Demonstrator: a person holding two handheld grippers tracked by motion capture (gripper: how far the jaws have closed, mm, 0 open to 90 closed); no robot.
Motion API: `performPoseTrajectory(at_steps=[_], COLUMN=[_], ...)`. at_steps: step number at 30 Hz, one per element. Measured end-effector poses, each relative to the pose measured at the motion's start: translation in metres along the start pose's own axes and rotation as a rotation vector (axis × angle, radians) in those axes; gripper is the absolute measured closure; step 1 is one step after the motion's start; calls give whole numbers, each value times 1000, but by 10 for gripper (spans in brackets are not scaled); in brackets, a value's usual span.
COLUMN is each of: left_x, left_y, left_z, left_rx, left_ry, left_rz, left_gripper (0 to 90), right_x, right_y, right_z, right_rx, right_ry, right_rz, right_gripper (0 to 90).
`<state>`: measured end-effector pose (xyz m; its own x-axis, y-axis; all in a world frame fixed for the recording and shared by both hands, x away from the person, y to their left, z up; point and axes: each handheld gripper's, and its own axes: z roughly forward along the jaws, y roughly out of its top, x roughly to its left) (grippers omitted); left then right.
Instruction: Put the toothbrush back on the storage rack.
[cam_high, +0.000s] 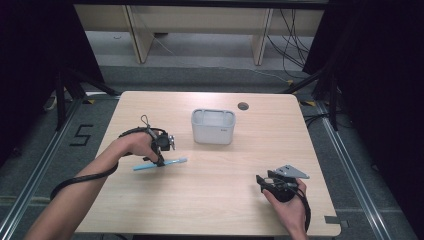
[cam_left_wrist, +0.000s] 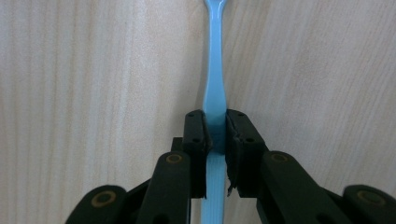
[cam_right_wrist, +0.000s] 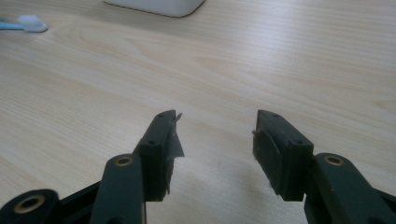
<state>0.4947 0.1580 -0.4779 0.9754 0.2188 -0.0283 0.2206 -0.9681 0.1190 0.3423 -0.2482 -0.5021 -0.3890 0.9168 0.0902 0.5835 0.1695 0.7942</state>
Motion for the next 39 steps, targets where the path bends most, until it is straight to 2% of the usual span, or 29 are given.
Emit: performPoseTrajectory(at_steps=[2,3,6,7,8,12,13,14,15,27,28,31,32,39], left_x=[0,0,0,-1,-1,-2,-2,-2,-2,-4,-4,-4,-5,-6], left_y=[0,0,0,-1,-1,-1,-2,-2,-2,-6,-8,-9,-9,-11], left_z=[0,0,0,0,0,0,0,-1,-1,-8,-8,-10,-11,-14], left_rx=[-1,-3,-7,-9,-10,-15,-20,-24,-24,-85,-93,-105,-110,-136], left_ry=[-1,4,5,4,4,6,6,10,10,35,39,42,41,52], left_rz=[0,6,7,4,5,5,2,9,9,9,9,6,4,3], left_gripper=[784,783,783,784,784,784,784,784,784,785,785,785,785,785], right_x=[1,-1,-1,-1,-1,-2,-2,1,-2,-1,0,0,2,2], right_y=[0,0,0,0,1,0,0,0,0,0,0,1,0,0], right_z=[0,-2,1,-1,-3,0,-1,-2,-3,-3,-4,-3,-3,-3], right_rx=[2,11,-4,-4,13,-9,-5,-4,-4,-6,12,10,17,16], right_ry=[-2,10,2,24,12,1,7,20,9,8,-1,5,11,12], right_rz=[8,-9,-12,-6,-10,-24,-16,15,-19,-20,-14,-15,11,11], right_gripper=[496,496,495,495,495,494,494,493,494,493,493,493,493,492])
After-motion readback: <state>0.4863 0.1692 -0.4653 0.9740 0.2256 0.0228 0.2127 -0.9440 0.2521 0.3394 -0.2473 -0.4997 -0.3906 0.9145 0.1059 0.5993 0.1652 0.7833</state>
